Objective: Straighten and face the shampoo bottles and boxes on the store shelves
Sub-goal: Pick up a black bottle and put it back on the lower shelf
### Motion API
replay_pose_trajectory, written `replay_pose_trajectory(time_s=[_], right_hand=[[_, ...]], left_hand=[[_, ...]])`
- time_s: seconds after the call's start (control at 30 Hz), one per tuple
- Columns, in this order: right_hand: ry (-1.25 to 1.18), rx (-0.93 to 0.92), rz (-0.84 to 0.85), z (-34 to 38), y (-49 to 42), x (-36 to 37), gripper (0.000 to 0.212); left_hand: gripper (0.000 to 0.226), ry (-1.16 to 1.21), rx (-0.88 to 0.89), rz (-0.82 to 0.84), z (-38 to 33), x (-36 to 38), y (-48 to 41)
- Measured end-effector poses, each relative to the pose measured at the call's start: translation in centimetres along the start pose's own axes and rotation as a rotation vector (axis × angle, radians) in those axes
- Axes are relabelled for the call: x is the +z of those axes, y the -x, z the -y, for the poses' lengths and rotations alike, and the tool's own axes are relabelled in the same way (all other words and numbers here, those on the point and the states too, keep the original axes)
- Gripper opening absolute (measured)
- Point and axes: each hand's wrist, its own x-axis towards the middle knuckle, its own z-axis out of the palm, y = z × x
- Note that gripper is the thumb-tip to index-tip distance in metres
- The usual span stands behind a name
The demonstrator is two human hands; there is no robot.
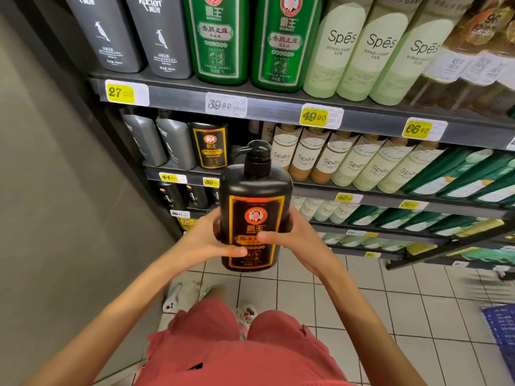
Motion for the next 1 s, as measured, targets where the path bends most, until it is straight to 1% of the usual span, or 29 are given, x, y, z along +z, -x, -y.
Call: replay_pose_trajectory(time_s=[0.1, 0.23, 0.33, 0.4, 0.47, 0.5, 0.53, 0.57, 0.6, 0.63, 0.67, 0.77, 0.87, 0.93, 1.0], right_hand=[[0.058, -0.111, -0.013, 0.1, 0.6, 0.2, 0.069], [0.161, -0.162, -0.057, 0.4, 1.1, 0.4, 0.074], [0.193, -0.163, -0.045, 0.9, 1.4, 0.3, 0.075], [0.238, -0.139, -0.028, 1.8, 1.6, 0.1, 0.075], [0.275, -0.077, 0.017, 2.6, 1.7, 0.1, 0.079], [0.288, -0.031, 0.024, 3.0, 1.6, 0.2, 0.079], [0.288, 0.022, 0.021, 3.3, 1.6, 0.4, 0.076], [0.272, 0.079, 0.016, 3.6, 1.6, 0.6, 0.067], [0.241, 0.139, 0.020, 3.7, 1.6, 0.7, 0.054], [0.199, 0.204, 0.038, 3.7, 1.5, 0.6, 0.043], [0.154, 0.259, 0.067, 3.6, 1.3, 0.5, 0.037], [0.013, 0.371, 0.131, 3.1, 1.1, 0.2, 0.040], [-0.082, 0.479, 0.100, 2.6, 0.9, 0.7, 0.041], [-0.120, 0.524, 0.059, 2.2, 0.7, 1.2, 0.053], [-0.107, 0.540, 0.046, 1.7, 0.4, 1.5, 0.064]], left_hand=[[0.074, -0.083, 0.096, -0.007, -0.6, -0.3, -0.1], [0.079, -0.168, 0.147, -0.019, -0.9, -0.4, 0.0], [0.083, -0.113, 0.133, -0.012, -0.9, -0.2, 0.5], [0.086, -0.020, 0.089, -0.008, -0.7, 0.0, 1.1], [0.094, 0.078, 0.016, 0.033, -0.5, 0.4, 1.9], [0.095, 0.124, -0.023, 0.060, -0.4, 0.6, 2.2], [0.092, 0.182, -0.054, 0.089, -0.4, 0.9, 2.6], [0.086, 0.253, -0.083, 0.109, -0.4, 1.3, 2.8], [0.083, 0.325, -0.125, 0.115, -0.5, 1.5, 2.9], [0.083, 0.364, -0.166, 0.116, -0.4, 1.6, 2.8], [0.080, 0.365, -0.192, 0.122, -0.5, 1.7, 2.8], [0.060, 0.290, -0.247, 0.155, -0.9, 1.7, 2.3], [0.059, 0.318, -0.372, 0.195, -1.3, 1.4, 2.2], [0.061, 0.362, -0.441, 0.204, -1.3, 1.3, 2.3], [0.060, 0.380, -0.470, 0.186, -0.8, 1.2, 2.4]])
